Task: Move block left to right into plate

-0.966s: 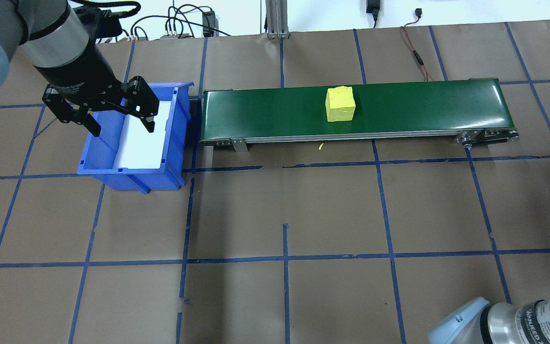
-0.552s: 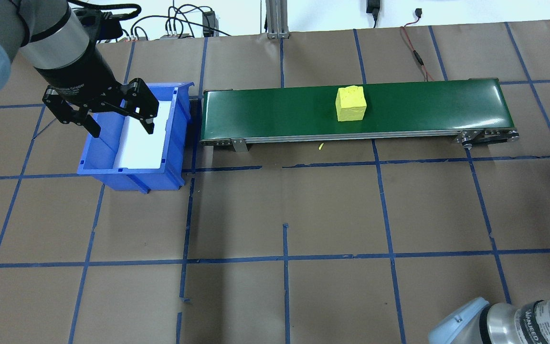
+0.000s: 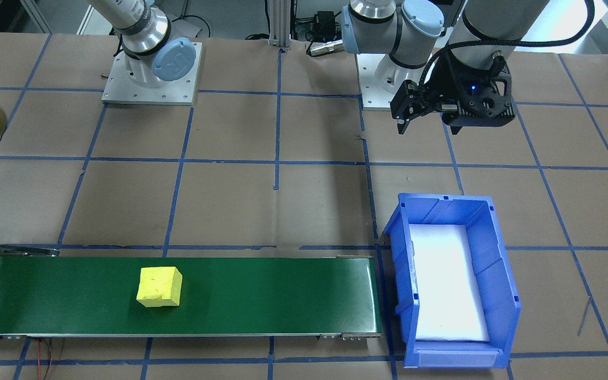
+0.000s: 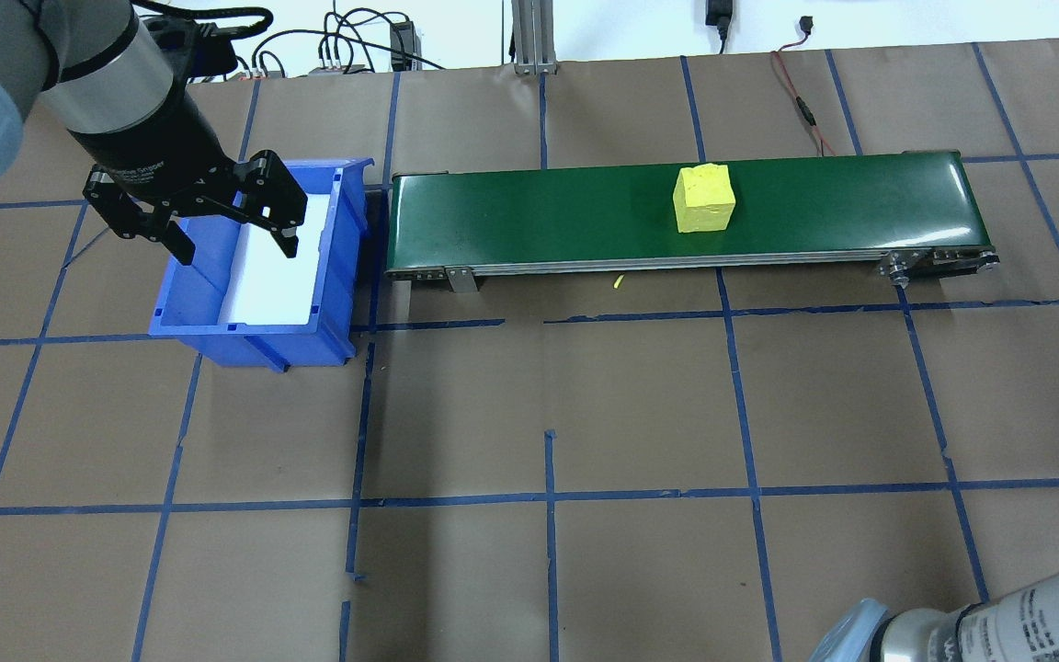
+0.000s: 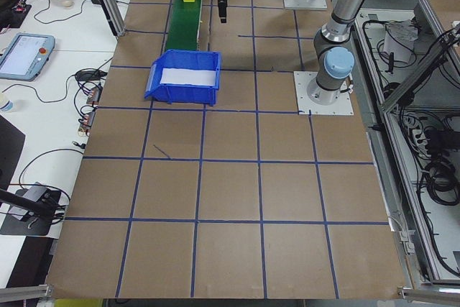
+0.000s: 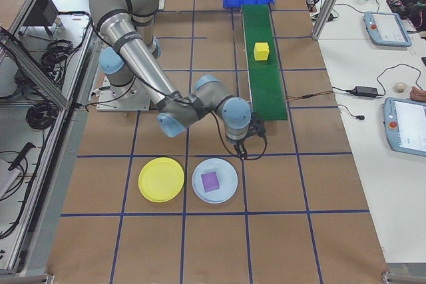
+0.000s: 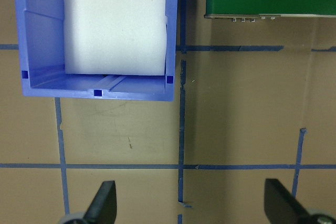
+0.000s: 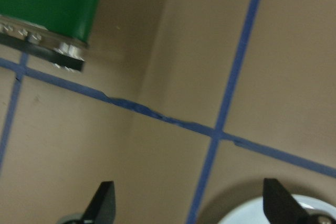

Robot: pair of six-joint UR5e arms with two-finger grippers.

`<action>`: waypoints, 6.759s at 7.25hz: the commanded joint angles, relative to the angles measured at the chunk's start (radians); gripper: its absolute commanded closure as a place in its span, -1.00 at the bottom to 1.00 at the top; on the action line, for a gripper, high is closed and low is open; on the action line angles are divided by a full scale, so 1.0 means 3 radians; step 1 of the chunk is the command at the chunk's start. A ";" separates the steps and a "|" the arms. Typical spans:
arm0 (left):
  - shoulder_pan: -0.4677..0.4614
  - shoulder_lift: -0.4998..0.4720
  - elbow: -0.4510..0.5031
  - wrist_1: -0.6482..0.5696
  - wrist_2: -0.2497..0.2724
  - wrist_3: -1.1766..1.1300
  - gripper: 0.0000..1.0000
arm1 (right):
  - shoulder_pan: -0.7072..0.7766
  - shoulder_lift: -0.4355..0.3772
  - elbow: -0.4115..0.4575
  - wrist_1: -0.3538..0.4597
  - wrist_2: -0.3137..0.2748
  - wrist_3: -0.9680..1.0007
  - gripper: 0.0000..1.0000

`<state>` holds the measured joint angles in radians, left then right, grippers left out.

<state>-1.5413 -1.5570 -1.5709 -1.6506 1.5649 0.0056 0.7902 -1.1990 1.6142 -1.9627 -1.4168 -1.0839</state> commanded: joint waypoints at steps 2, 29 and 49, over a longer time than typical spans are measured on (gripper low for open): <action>0.0004 0.0000 0.0005 0.0000 0.0009 -0.0009 -1.00 | 0.1447 -0.0063 -0.0001 -0.0008 0.0013 0.2276 -1.00; 0.0035 0.0026 -0.0010 0.0000 0.0035 -0.0009 -1.00 | -0.2102 -0.0304 0.1333 -0.0897 -0.0345 -0.1112 -0.57; 0.0065 0.0041 -0.0020 0.0000 0.0040 0.0007 -1.00 | 0.2551 -0.1331 -0.0431 0.1396 -0.0575 0.4017 -1.00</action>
<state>-1.5217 -1.5447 -1.5771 -1.6506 1.5769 0.0076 1.5176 -1.5971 1.4887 -1.4659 -1.5850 0.0854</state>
